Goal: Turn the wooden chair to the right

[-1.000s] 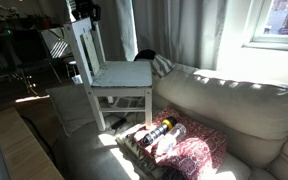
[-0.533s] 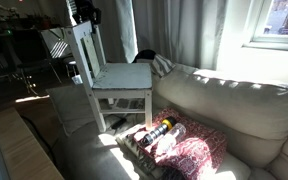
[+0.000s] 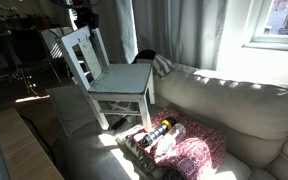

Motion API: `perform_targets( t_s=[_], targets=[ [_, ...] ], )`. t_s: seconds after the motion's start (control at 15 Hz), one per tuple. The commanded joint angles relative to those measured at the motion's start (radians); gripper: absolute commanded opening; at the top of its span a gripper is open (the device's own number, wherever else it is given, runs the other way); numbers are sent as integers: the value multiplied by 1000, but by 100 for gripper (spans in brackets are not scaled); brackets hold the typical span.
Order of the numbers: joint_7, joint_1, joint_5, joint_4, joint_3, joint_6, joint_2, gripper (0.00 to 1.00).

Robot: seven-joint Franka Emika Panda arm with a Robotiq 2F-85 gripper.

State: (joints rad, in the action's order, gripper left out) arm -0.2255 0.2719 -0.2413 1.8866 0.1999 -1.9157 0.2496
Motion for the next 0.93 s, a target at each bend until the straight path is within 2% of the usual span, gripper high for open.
perform_targets(
  t_s=[0.0, 0.87],
  targets=[
    [-148, 25, 4, -76, -14, 78, -30, 6],
    [-406, 70, 27, -333, -30, 263, 44, 6]
  ],
)
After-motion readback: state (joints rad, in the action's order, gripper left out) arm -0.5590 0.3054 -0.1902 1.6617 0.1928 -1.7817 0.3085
